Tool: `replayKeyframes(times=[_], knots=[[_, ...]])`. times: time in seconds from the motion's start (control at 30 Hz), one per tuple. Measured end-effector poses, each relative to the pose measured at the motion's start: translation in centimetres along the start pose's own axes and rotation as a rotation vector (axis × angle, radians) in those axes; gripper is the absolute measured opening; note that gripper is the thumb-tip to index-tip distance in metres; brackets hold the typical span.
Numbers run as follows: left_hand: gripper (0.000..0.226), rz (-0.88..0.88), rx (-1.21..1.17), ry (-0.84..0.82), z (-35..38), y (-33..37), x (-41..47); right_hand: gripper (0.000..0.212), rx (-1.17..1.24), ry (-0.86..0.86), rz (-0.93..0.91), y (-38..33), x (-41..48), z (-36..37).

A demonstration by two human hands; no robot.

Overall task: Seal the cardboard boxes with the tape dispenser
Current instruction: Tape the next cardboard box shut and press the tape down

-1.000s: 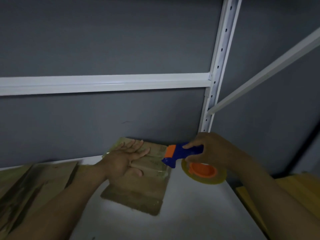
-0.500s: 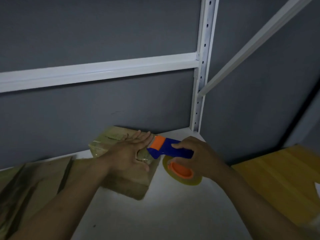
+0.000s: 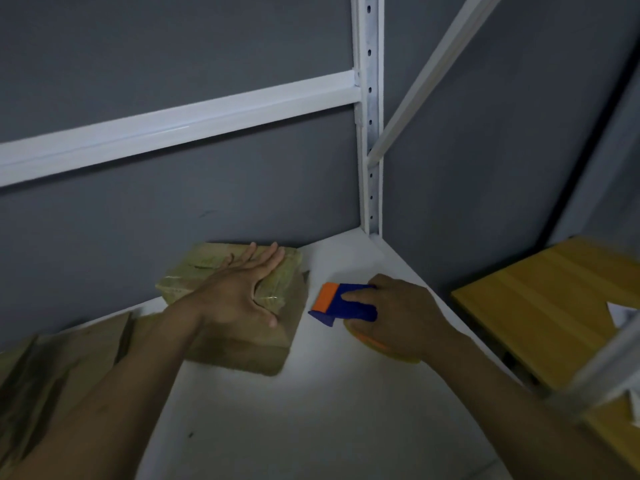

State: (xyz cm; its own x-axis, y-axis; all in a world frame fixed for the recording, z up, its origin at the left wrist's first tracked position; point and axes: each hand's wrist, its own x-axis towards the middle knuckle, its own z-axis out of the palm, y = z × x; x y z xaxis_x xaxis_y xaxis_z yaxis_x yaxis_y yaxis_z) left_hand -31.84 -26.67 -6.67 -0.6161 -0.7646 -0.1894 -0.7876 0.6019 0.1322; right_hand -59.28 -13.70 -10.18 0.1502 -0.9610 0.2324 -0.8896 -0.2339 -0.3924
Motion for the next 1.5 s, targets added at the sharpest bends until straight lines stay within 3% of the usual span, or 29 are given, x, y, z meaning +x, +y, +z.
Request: replayKeyframes(times=[0.3,0.4,0.57,0.63,0.7,0.8,0.83,0.9,0.97,1.03,1.1,1.17,1.3,1.37,1.5], knots=[[0.118,-0.076,0.009,0.051,0.6,1.8,-0.5,0.037,-0.073,0.020,0.266,-2.1,2.4,1.0],[0.119,-0.159,0.009,0.091,0.9,2.3,-0.9,0.034,0.219,-0.048,0.415,-0.8,2.7,-0.6],[0.118,-0.267,-0.038,0.233,1.5,3.5,-1.0,0.015,1.059,0.075,0.674,1.7,0.9,-0.9],[0.116,-0.270,-0.038,0.230,1.5,3.7,-0.9,0.016,1.152,0.015,0.710,2.4,0.6,-0.1],[0.120,-0.241,-0.031,0.197,1.0,3.3,-0.8,0.020,1.017,-0.022,0.751,3.3,0.9,1.0],[0.130,-0.173,-0.033,0.135,-0.1,2.0,-1.1,0.023,0.349,0.009,0.649,3.4,2.1,2.0],[0.130,-0.152,-0.039,0.124,-0.3,1.5,-1.2,0.021,0.300,0.090,0.593,2.7,2.5,2.0],[0.127,-0.117,-0.060,0.143,-0.1,0.9,-1.5,0.018,0.473,0.188,0.461,0.6,3.3,2.5],[0.125,-0.107,-0.072,0.182,0.3,0.7,-1.7,0.032,0.633,0.070,0.380,-1.8,4.6,3.3],[0.126,-0.109,-0.036,0.205,0.8,0.7,-1.7,0.053,0.603,-0.026,0.318,-3.6,5.9,4.8],[0.126,-0.103,0.002,0.230,1.0,0.8,-1.7,0.060,0.611,-0.021,0.315,-4.6,7.1,6.2],[0.125,-0.099,-0.002,0.242,1.1,0.7,-1.6,0.053,0.515,0.025,0.300,-4.9,7.9,7.1],[0.123,-0.093,0.028,0.256,1.0,0.6,-1.6,0.020,0.323,0.354,0.301,-4.7,8.5,8.2],[0.121,-0.094,0.044,0.254,1.0,0.5,-1.6,0.014,0.435,0.358,0.327,-4.8,8.4,8.4],[0.119,-0.082,0.076,0.256,1.0,0.5,-1.6,0.031,1.170,0.311,0.440,-5.8,8.5,8.0]])
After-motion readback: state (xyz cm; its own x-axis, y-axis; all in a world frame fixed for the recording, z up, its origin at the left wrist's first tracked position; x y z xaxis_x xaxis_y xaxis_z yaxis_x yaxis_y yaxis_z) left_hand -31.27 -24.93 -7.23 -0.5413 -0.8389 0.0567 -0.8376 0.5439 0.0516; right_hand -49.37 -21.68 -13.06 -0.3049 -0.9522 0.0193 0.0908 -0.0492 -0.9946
